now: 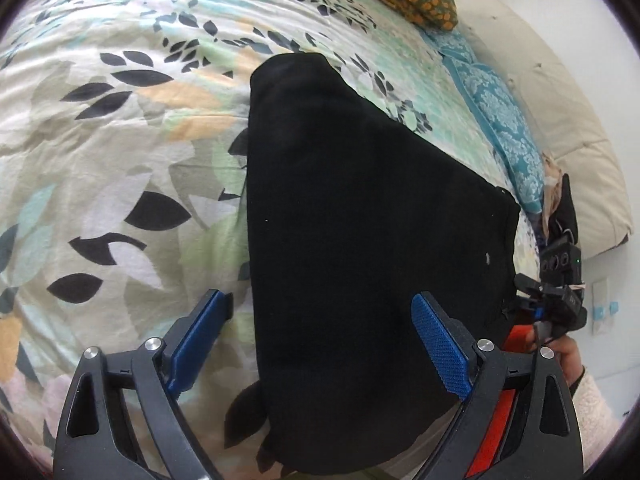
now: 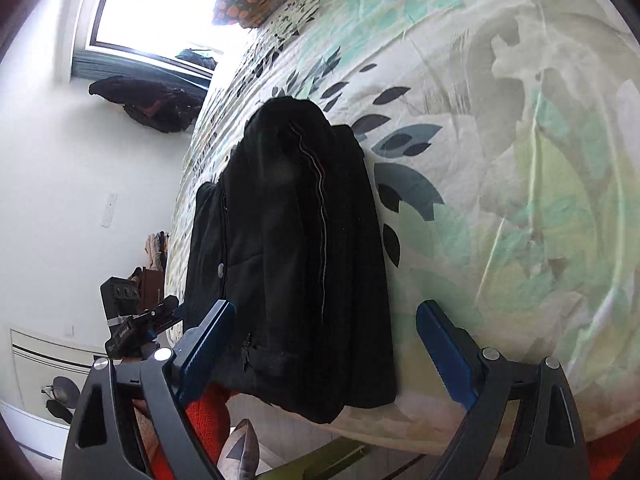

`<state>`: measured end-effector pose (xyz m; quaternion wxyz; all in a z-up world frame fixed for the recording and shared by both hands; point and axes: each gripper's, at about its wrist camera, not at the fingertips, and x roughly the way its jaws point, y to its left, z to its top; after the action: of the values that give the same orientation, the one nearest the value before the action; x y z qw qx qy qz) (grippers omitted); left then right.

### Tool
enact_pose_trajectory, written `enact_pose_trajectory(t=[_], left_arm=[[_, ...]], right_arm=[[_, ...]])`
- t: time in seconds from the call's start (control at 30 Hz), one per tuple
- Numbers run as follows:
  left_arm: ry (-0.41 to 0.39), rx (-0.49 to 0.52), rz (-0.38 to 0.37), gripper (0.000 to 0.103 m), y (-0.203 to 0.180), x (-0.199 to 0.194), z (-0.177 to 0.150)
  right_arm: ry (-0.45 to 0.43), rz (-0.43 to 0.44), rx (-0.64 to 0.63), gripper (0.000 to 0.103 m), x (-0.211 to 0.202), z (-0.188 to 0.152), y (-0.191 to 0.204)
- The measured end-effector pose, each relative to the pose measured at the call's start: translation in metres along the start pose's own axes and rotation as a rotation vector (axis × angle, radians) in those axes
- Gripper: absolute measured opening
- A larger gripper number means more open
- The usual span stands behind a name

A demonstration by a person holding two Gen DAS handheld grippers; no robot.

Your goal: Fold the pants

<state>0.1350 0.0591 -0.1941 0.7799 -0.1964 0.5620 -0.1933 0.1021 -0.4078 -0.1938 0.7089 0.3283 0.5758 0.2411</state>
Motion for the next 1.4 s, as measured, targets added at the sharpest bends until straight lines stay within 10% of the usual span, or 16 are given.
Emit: enact_pose_trajectory(t=[0.13, 0.23, 0.37, 0.8, 0.93, 1.03, 1.13, 1.4], left_arm=[[-0.026, 0.021, -0.014, 0.092, -0.023, 0.009, 0.001], [-0.073, 0.084, 0.089, 0.039, -0.032, 0.003, -0.001], [-0.130, 0.046, 0.038, 0.023, -0.032, -0.029, -0.002], [-0.352, 0.028, 0.261, 0.029, 0.025, -0.140, 0.036], [-0.274, -0.056, 0.525, 0.054, 0.062, -0.104, 0.032], [-0.330, -0.072, 0.498, 0.071, 0.062, -0.118, 0.006], [-0.372, 0.018, 0.578, 0.073, 0.039, -0.135, -0.017], [-0.522, 0.057, 0.785, 0.078, -0.052, -0.169, -0.051]], right_arm=[[0.059, 0.027, -0.058, 0.085, 0.026, 0.005, 0.019], [0.056, -0.035, -0.131, 0.066, 0.031, -0.001, 0.032], [-0.007, -0.034, -0.225, 0.043, 0.018, -0.007, 0.061], [-0.049, 0.074, -0.382, 0.037, 0.090, 0.012, 0.216], [-0.016, -0.123, -0.316, 0.058, 0.129, 0.014, 0.193], [-0.081, -0.156, -0.279, 0.065, 0.105, -0.003, 0.171], [-0.178, -0.269, -0.364, 0.093, 0.064, -0.024, 0.164], [-0.299, -0.619, -0.479, 0.103, 0.001, -0.074, 0.206]])
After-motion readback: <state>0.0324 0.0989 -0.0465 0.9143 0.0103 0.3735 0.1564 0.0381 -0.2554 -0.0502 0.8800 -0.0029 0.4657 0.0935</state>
